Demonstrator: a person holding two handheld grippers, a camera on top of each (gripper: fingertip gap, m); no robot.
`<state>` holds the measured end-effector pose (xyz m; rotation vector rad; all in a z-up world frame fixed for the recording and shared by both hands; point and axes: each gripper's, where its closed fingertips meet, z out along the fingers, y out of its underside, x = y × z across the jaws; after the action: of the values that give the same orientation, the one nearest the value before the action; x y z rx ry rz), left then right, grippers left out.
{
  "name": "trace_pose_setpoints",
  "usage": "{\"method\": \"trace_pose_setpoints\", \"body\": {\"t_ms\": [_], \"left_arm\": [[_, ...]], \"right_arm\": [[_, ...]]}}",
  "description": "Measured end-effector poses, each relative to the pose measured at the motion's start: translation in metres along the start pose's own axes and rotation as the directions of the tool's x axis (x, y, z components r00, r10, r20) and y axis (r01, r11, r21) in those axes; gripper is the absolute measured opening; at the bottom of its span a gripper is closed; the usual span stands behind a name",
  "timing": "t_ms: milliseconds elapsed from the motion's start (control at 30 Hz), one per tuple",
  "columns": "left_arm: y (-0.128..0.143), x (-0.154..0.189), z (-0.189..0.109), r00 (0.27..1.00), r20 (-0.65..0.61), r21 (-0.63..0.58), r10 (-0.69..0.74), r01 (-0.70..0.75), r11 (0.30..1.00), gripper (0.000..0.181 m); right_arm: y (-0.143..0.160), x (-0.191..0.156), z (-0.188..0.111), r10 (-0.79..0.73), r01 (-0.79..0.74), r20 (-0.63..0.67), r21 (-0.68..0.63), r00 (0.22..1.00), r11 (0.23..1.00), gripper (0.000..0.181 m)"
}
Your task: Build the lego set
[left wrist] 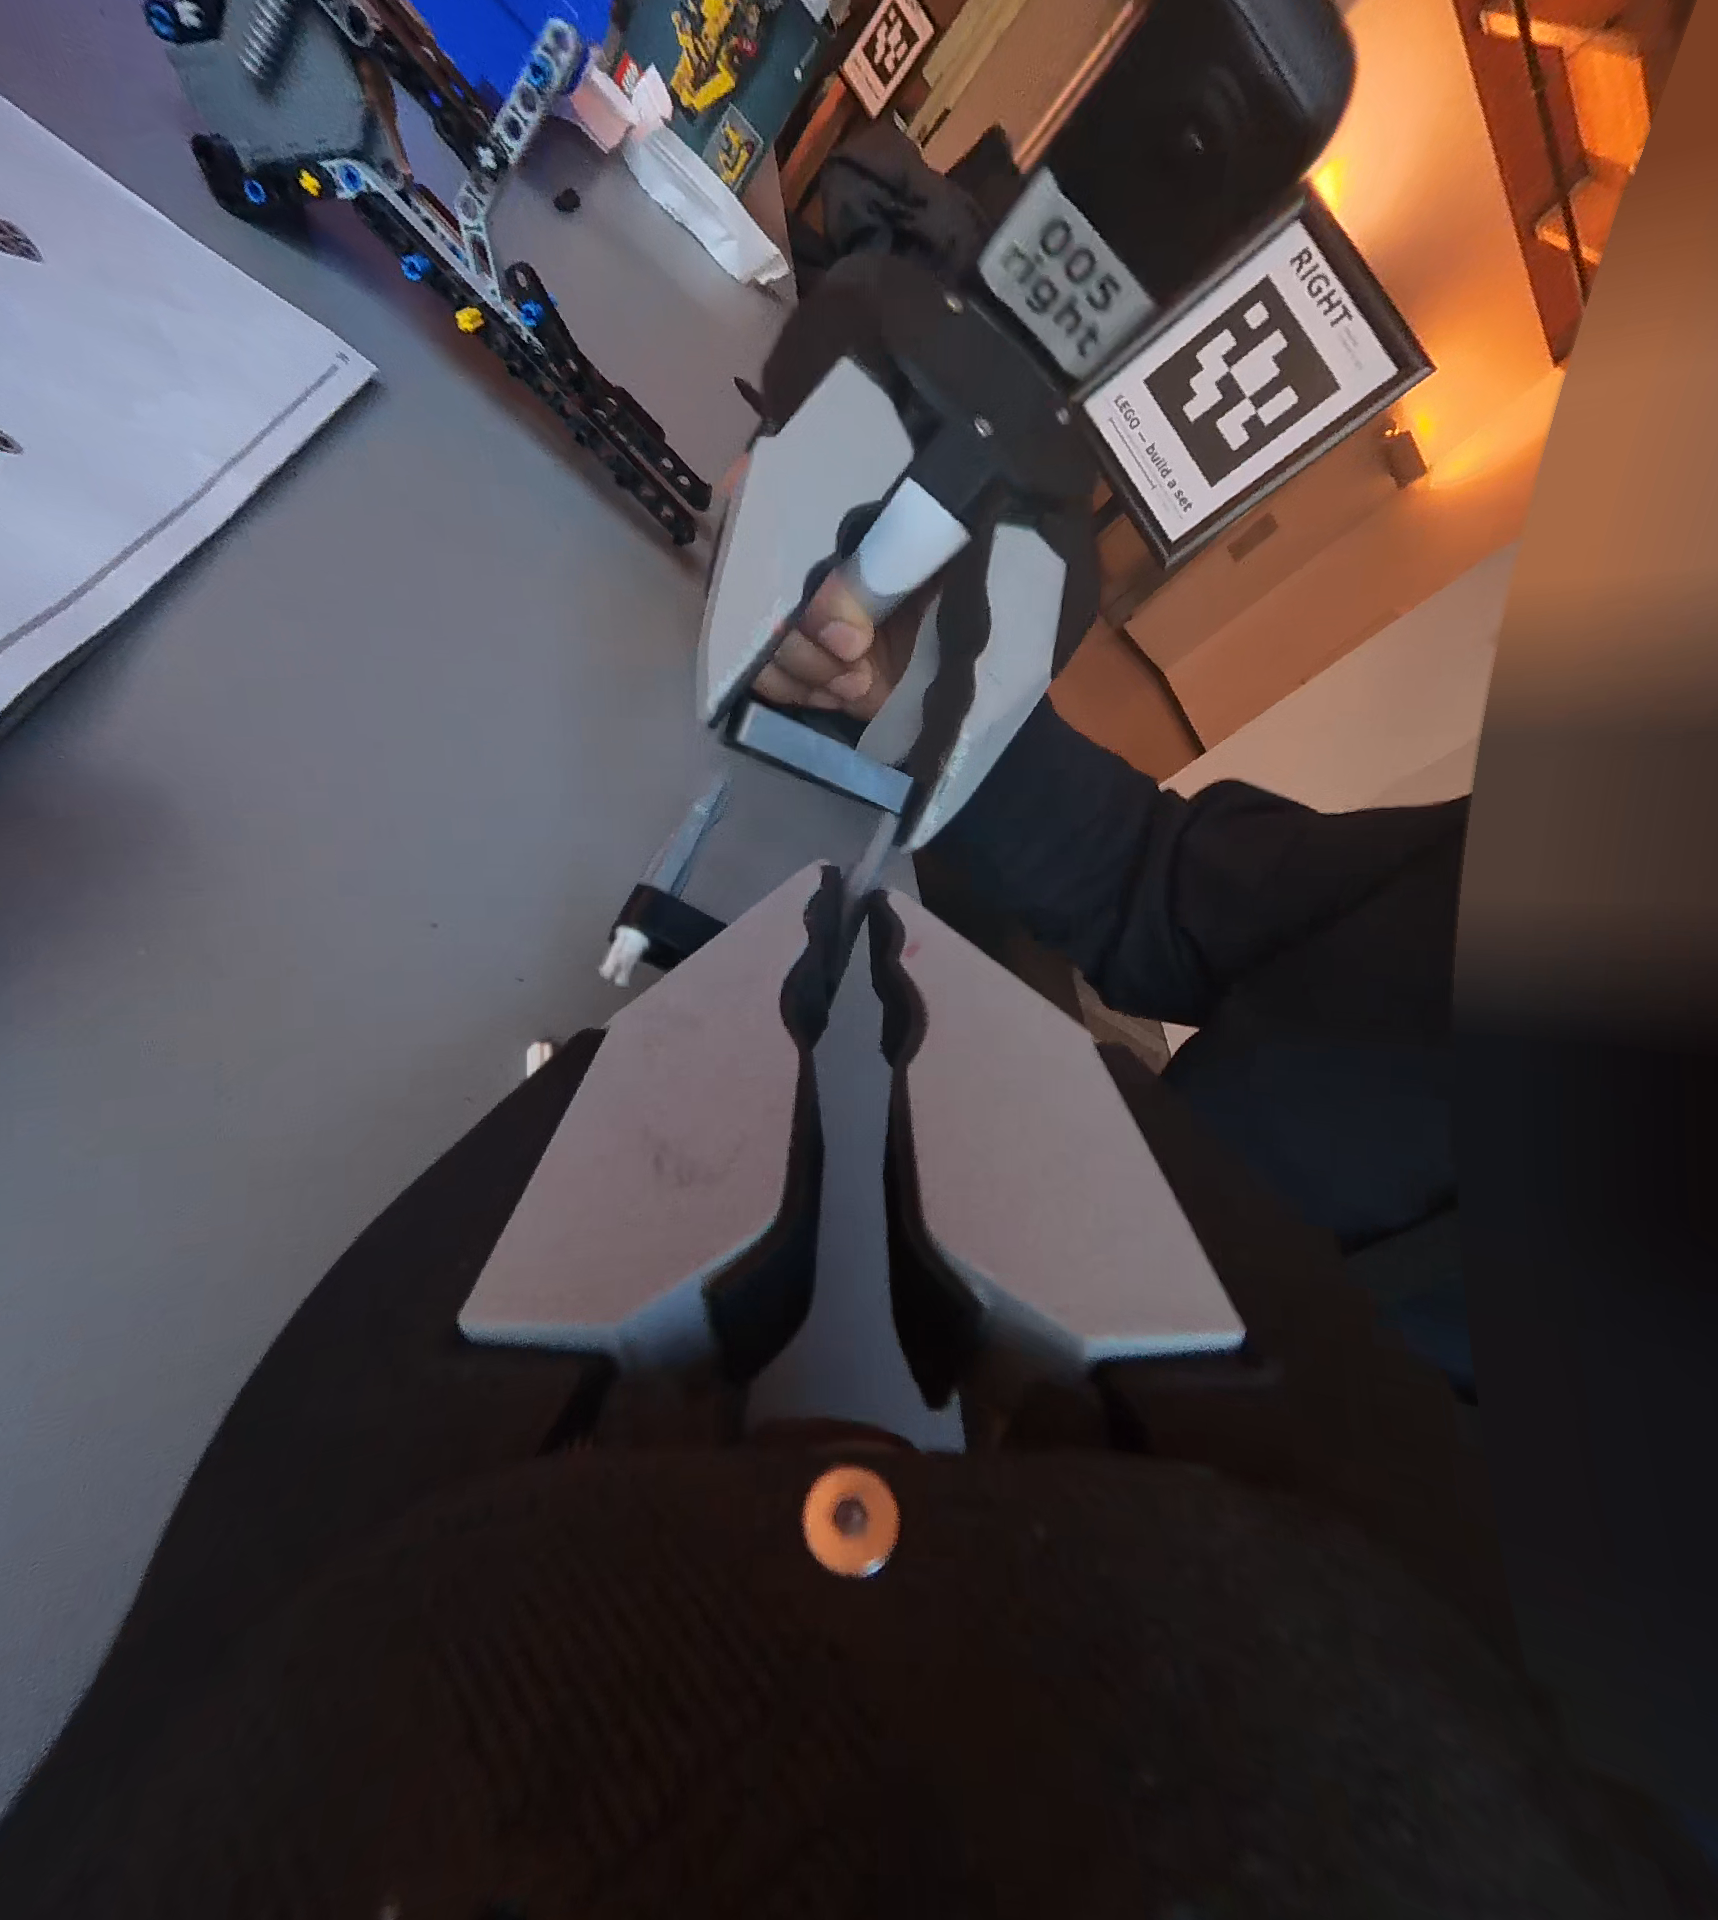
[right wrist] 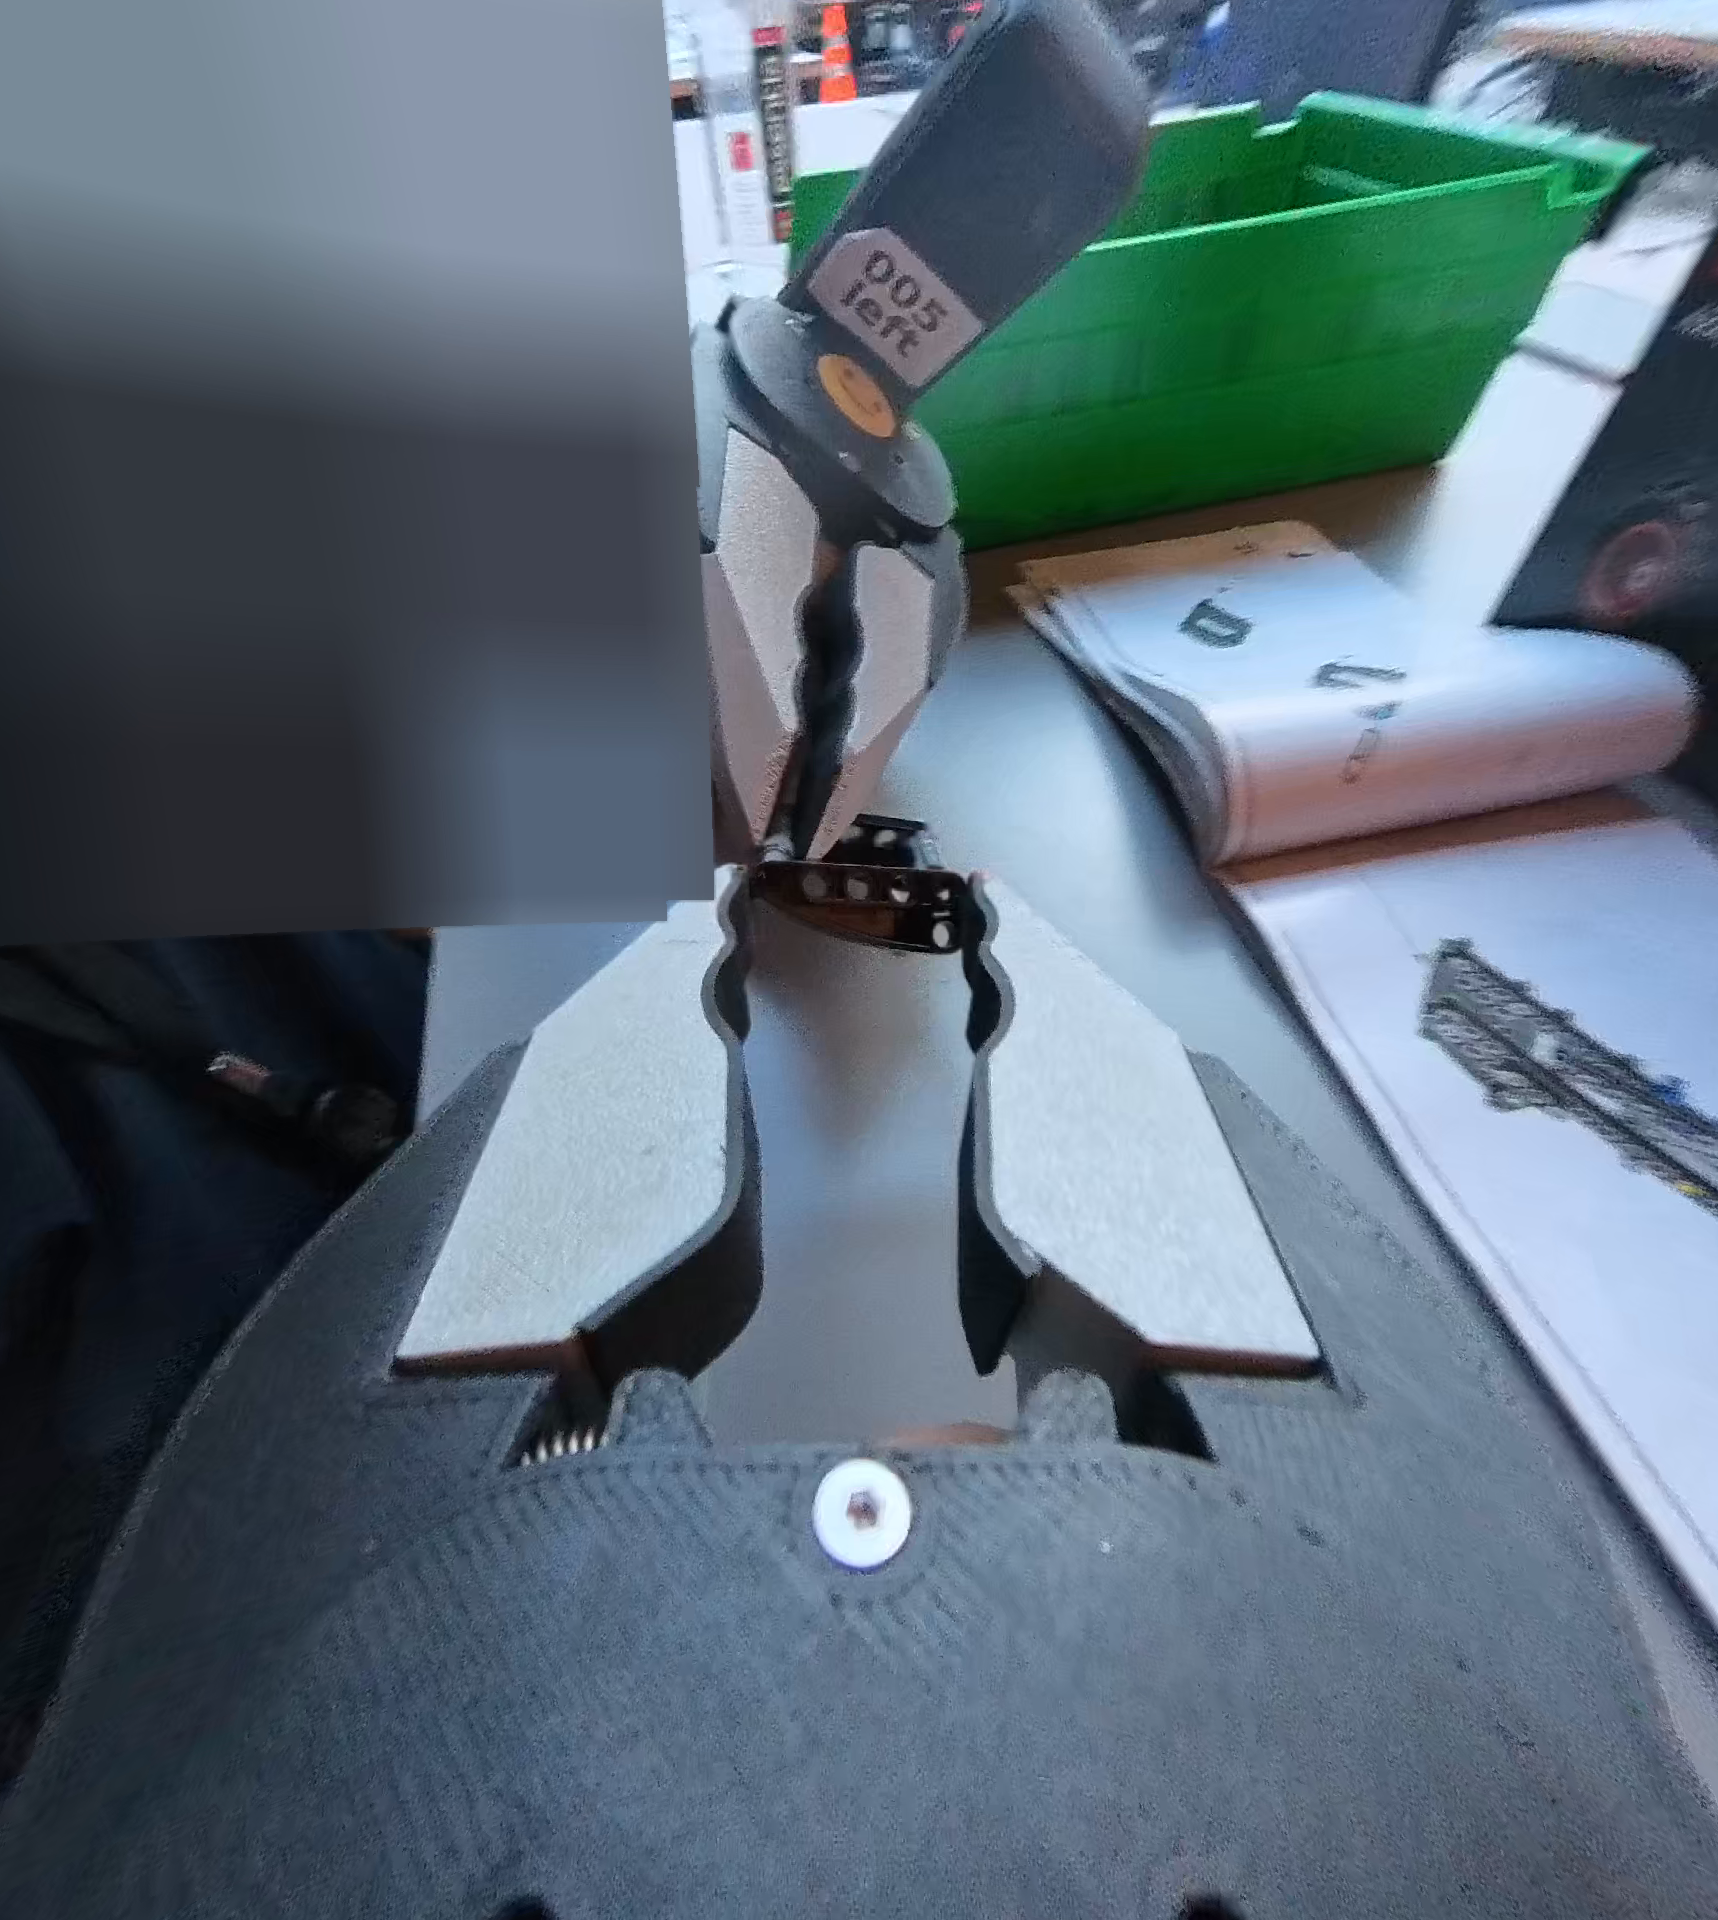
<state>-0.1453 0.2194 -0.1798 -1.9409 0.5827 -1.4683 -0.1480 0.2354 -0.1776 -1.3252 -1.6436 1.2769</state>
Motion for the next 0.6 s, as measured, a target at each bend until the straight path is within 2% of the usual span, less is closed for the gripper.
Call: {"method": "trace_pose_setpoints", "body": {"t_ms": [100, 200, 267, 333, 433, 500, 600], "left_arm": [[-0.002, 0.000, -0.001, 1.000, -0.003, 0.012, -0.007, 0.007, 1.000, 0.002], [-0.006, 0.003, 0.000, 1.000, -0.021, 0.040, 0.004, -0.003, 0.999, 0.002], [-0.007, 0.004, -0.001, 0.999, -0.036, 0.046, 0.001, 0.001, 0.999, 0.003], [-0.009, 0.003, -0.002, 1.000, -0.024, 0.056, 0.011, -0.009, 0.998, 0.003], [-0.006, -0.002, -0.003, 0.996, 0.031, 0.004, 0.085, -0.085, 0.996, 0.003], [-0.007, -0.007, -0.006, 0.983, 0.091, -0.016, 0.161, -0.161, 0.987, 0.003], [-0.002, -0.023, -0.012, 0.927, 0.214, -0.124, 0.309, -0.288, 0.950, 0.003]], "right_arm": [[-0.002, 0.003, -0.002, -0.095, 0.097, -0.105, 0.010, 0.990, 0.995, 0.038], [-0.012, 0.006, -0.008, -0.105, 0.117, -0.152, 0.074, 0.983, 0.990, 0.037], [-0.017, 0.010, -0.011, -0.036, 0.052, -0.127, 0.121, 0.991, 0.991, 0.038], [-0.021, 0.012, -0.015, 0.089, -0.080, -0.049, 0.172, 0.995, 0.982, 0.038], [-0.024, 0.027, -0.023, 0.235, -0.223, -0.027, 0.235, 0.972, 0.946, 0.037], [-0.018, 0.028, -0.025, 0.241, -0.227, -0.047, 0.199, 0.970, 0.953, 0.038], [0.005, 0.020, -0.018, 0.273, -0.271, -0.045, 0.040, 0.961, 0.962, 0.038]]}}
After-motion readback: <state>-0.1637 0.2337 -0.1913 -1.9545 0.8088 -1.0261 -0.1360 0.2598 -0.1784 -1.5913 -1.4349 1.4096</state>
